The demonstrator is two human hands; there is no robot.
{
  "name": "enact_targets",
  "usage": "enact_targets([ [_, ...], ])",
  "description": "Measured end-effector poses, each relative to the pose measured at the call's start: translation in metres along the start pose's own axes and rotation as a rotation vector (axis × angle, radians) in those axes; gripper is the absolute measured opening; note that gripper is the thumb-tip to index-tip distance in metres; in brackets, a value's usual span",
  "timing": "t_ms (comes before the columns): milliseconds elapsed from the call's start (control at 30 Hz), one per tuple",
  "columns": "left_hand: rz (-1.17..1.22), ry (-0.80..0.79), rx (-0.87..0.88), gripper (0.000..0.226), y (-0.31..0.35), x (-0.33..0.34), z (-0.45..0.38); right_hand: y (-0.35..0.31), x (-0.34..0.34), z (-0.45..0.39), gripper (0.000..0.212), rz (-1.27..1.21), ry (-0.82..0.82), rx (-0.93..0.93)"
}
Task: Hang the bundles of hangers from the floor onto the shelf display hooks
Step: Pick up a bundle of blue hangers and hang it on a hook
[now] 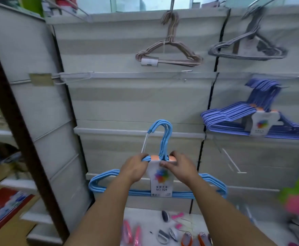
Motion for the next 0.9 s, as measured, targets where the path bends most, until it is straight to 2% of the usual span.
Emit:
enact_targets([
  [300, 0.060, -0.010, 0.133, 0.045, 0.062, 0.000, -0.059, 0.008, -0.077, -0.034, 0.048, 0.094, 0.219, 0.007],
  [367, 0.034, 0.024, 0.153, 0.054, 0.077, -0.004, -0.074, 0.008, -0.094, -0.044, 0.051, 0.136, 0.273, 0.000],
  [433, -0.046, 0.086, 0.180, 0.051, 0.092, -0.012, -0.086, 0.007, -0.108, -0.054, 0.053, 0.180, 0.310, 0.000],
  [533, -0.144, 0.175, 0.190, 0.042, 0.112, -0.021, -0.102, 0.011, -0.122, -0.071, 0.050, 0.190, 0.315, -0.003],
  [700, -0.213, 0.299, 0.171, 0.042, 0.134, -0.025, -0.122, 0.022, -0.142, -0.094, 0.051, 0.167, 0.337, -0.011],
  [900, -0.218, 0.345, 0.157, 0.043, 0.150, -0.039, -0.147, 0.018, -0.161, -0.120, 0.046, 0.138, 0.362, -0.028],
])
Point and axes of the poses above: each hand's wrist, its own z-axis away from the middle knuckle, its own x-axis out of the palm, y = z × x, the point moved 10 cm from there along -z, towards the middle knuckle, and after that the axes turned 14 degrees about -z, right-handed, at the moved point
